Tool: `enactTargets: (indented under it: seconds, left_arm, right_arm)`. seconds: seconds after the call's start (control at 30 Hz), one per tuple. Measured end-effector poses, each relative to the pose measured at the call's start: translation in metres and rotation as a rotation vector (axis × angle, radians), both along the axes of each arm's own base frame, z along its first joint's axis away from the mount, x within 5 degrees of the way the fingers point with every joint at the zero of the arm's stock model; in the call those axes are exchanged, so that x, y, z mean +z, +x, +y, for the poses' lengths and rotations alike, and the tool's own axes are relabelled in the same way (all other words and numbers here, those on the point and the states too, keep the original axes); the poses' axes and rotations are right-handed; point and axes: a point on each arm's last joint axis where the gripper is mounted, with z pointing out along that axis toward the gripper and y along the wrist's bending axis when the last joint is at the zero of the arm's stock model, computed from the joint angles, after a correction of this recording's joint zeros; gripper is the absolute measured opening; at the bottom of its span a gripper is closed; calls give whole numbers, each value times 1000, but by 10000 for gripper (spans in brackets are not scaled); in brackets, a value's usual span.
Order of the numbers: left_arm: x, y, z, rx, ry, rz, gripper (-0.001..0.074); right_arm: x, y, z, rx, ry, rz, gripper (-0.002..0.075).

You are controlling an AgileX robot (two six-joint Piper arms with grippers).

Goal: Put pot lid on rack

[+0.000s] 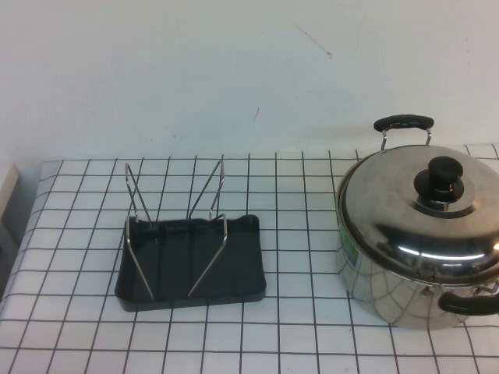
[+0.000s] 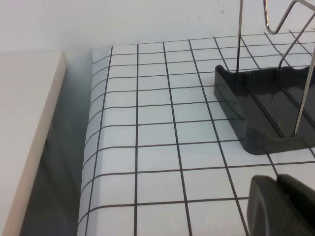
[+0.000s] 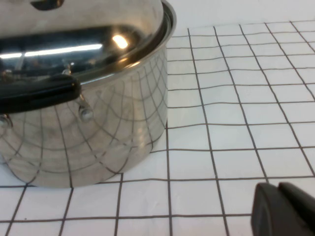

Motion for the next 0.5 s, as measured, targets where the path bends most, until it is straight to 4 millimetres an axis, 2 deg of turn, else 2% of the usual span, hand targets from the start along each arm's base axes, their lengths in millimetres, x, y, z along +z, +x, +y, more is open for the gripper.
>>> enactTargets:
  seconds: [0.5]
  left_arm:
    - [0,0,0,0,0,0,-3]
  right_arm:
    - [0,0,-1,2,-29,1,-2]
